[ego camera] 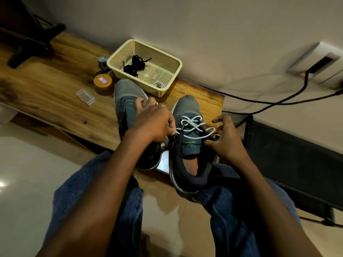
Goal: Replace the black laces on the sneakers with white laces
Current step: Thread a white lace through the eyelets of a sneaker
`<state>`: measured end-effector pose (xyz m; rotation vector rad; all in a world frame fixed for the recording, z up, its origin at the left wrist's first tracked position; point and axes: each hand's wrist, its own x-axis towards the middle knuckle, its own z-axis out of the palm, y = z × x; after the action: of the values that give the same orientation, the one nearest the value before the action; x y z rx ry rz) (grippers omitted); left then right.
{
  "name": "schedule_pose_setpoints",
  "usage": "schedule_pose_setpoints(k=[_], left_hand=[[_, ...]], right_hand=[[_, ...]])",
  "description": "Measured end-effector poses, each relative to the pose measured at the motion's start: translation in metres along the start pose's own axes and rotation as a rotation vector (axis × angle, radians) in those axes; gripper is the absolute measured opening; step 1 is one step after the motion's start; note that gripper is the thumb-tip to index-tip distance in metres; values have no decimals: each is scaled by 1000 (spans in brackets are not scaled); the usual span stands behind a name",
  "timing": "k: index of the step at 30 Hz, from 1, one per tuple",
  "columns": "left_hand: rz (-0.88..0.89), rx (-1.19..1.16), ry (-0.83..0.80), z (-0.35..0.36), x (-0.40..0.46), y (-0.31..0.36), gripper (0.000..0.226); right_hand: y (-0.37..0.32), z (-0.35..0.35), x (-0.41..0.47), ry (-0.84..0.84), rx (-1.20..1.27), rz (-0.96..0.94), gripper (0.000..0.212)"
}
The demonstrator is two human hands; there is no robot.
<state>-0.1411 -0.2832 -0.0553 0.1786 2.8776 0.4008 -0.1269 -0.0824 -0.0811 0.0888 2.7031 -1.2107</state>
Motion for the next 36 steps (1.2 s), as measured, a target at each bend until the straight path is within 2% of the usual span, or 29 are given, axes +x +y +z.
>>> schedule_pose_setpoints(k=[4,9,13,18,21,25,28,31,33,36], left_hand=[[-106,142,23,-5,1,-16,16],[22,-3,-67,1,1,-6,16],[-61,114,-38,-1,4,-14,16],[-97,67,-54,0,6,-11,33],[-102,156,-68,5,9,-4,44],[-99,203,-174,17,14,8,44],[-176,38,-167,24,20,16,42],[-272,-207,18,25,27,24,31],[-284,-497,101,27,30,31,22],[-203,-1013,185,22,31,46,14]], right_hand=[[0,-3,-1,-25,59,36,54],[-4,-3,-2,-34,81,26,54],[-2,-3,-2,-20,79,22,55],[-3,-3,-2,-31,86,36,54],[-1,-2,-1,-24,56,41,55],[2,-1,2,-31,0,35,55],[2,-1,3,-35,-17,25,54],[3,-1,4,-43,-32,26,54],[2,-1,4,-53,-37,25,53],[2,-2,3,-74,-29,37,51]])
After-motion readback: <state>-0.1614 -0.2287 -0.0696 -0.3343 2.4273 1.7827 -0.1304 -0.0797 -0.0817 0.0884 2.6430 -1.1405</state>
